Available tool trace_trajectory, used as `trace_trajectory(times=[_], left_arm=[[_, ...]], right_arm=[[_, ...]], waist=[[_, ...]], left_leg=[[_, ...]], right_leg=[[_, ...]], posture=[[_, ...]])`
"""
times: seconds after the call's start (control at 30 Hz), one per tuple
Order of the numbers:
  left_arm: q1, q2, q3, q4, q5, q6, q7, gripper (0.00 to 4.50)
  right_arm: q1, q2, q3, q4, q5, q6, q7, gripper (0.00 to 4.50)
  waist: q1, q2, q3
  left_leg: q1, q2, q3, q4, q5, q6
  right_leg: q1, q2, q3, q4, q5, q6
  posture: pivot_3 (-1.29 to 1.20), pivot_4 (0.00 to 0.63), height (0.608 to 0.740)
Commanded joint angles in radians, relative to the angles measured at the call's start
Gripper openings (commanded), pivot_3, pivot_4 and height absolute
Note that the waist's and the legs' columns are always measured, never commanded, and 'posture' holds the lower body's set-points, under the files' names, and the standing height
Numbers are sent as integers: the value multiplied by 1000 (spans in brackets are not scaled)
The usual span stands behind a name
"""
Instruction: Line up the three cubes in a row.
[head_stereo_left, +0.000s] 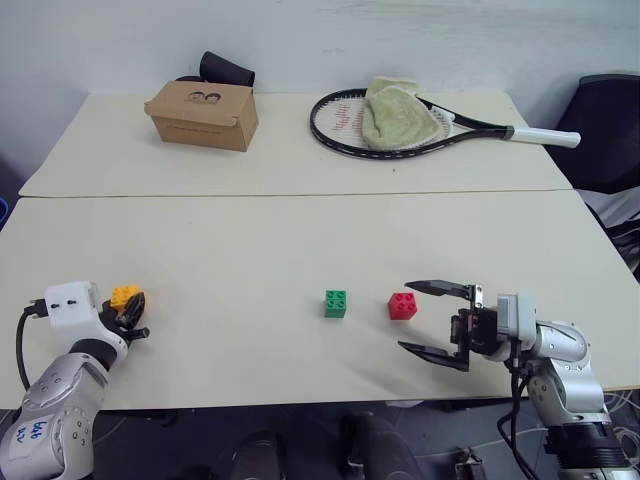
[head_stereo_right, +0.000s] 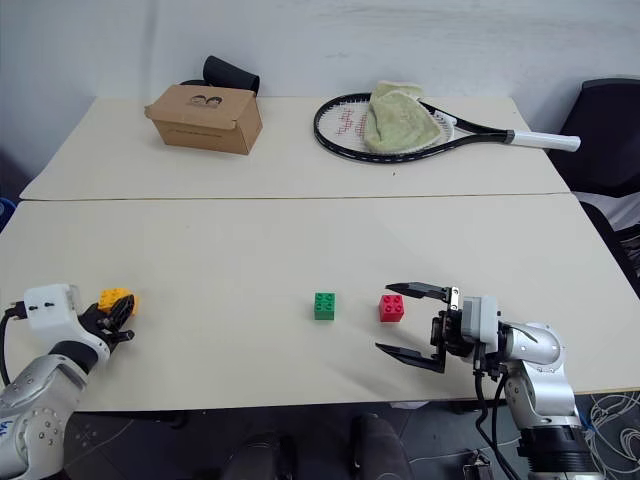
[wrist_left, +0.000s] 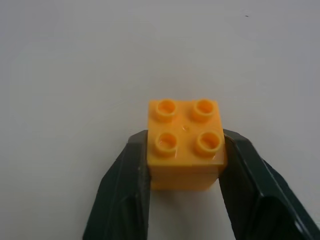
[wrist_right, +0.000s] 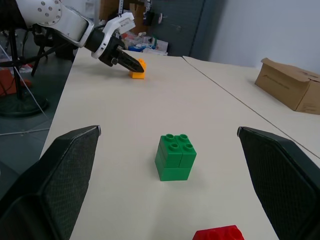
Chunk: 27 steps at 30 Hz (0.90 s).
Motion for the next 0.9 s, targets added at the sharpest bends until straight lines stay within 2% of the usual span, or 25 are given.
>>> trace_trajectory(times=[0.03, 0.17, 0.23, 0.3, 0.37, 0.47, 0.57, 0.73, 0.9], left_arm=[[-20, 68, -4, -24, -58, -62, -157, 1495], [-33, 279, -144, -25, -142, -124, -597, 1495], [-76, 432, -294, 52, -84, -262, -897, 1495], [-199, 485, -434, 215, -2, -463, -1118, 1495], [-307, 479, -518, 356, 54, -573, -1212, 1495], [-515, 399, -647, 608, 140, -724, -1340, 1495], [-645, 328, -709, 800, 200, -836, -1403, 1495], [-743, 266, -738, 999, 257, -971, -1442, 1495], [-780, 264, -742, 1092, 287, -1044, -1445, 1495]], right_arm=[[11, -6, -22, -8, 4, -19, -2, 4500], [11, -24, -36, -4, -1, -16, -10, 4500], [5, -52, -43, -21, -1, 2, -12, 4500], [2, -81, -51, -39, 2, 22, -15, 4500], [3, -97, -55, -55, 5, 38, -22, 4500], [22, -121, -71, -114, 9, 75, -54, 4500], [65, -127, -96, -191, 20, 115, -116, 4500], [122, -127, -121, -275, 24, 152, -182, 4500], [154, -129, -131, -304, 21, 161, -208, 4500]], waist=[[0, 0, 0], [3, 0, 0], [3, 2, 1], [1, 7, 3], [1, 9, 2], [2, 9, 2], [1, 8, 2], [-2, 6, 3], [1, 6, 3]], left_leg=[[0, 0, 0, 0, 0, 0], [-1, 0, 0, 0, 2, -3], [0, -1, 0, 0, 2, -3], [0, -1, 1, -1, 1, -3], [-1, -2, 2, -1, 2, -3], [-1, -1, 2, -1, 2, -4], [-3, -1, 3, 2, 2, -4], [-3, 0, 6, 3, 2, -5], [-2, 0, 5, 3, 2, -5]], right_leg=[[0, 0, 0, 0, 0, 0], [0, -1, -1, 0, 0, 0], [0, -1, -1, 0, -1, -1], [-1, -1, 0, -1, -1, -2], [-2, -1, 0, -1, -1, -2], [-2, 3, 0, 0, -1, -2], [-3, 8, -1, 0, -1, -1], [-4, 11, 0, -1, 0, 0], [-4, 11, 0, 0, 0, 0]], posture=[[0, 150, 740], [0, 150, 740], [0, 150, 740], [0, 150, 740], [0, 150, 740], [0, 150, 740], [0, 150, 740], [0, 150, 740], [0, 150, 740]])
